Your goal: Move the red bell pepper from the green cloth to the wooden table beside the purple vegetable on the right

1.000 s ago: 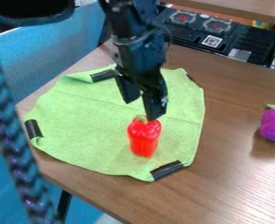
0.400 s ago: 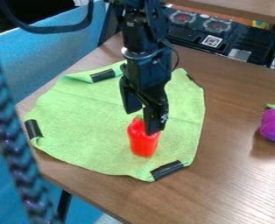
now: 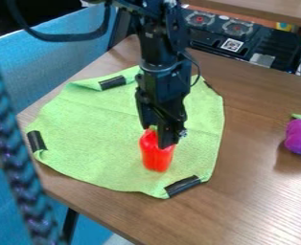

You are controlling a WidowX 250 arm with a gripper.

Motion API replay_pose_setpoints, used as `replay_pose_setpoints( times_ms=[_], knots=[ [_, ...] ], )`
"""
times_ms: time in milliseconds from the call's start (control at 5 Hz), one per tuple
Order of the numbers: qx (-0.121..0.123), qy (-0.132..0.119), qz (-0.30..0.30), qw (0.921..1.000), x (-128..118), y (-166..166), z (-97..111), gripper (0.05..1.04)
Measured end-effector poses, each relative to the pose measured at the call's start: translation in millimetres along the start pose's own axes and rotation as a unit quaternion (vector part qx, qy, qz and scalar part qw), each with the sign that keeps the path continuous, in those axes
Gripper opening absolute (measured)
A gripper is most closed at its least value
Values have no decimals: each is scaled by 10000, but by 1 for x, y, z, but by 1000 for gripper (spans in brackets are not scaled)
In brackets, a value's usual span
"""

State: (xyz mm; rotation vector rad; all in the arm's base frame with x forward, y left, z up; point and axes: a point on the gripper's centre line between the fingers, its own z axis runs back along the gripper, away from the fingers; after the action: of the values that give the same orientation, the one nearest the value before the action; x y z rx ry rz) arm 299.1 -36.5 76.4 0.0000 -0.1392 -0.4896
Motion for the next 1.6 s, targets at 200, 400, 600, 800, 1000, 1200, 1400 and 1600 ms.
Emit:
replay_pose_setpoints(
  times_ms=[200,400,600,800,1000,1200,1400,1600],
  knots=[
    [73,-28,30,10000,2,1,-1,380],
    [128,-16,90,9999,2,2,-3,164],
    [171,15,81,9998,4,1,-4,91],
    [21,75,184,9998,9,-2,-2,90],
    [-257,-153,330,9990,30,-9,16,90],
    [-365,-371,334,9981,54,-30,26,90],
    [-544,-434,302,9971,80,-53,27,90],
    [-640,-502,164,9966,105,-81,19,90]
  ],
)
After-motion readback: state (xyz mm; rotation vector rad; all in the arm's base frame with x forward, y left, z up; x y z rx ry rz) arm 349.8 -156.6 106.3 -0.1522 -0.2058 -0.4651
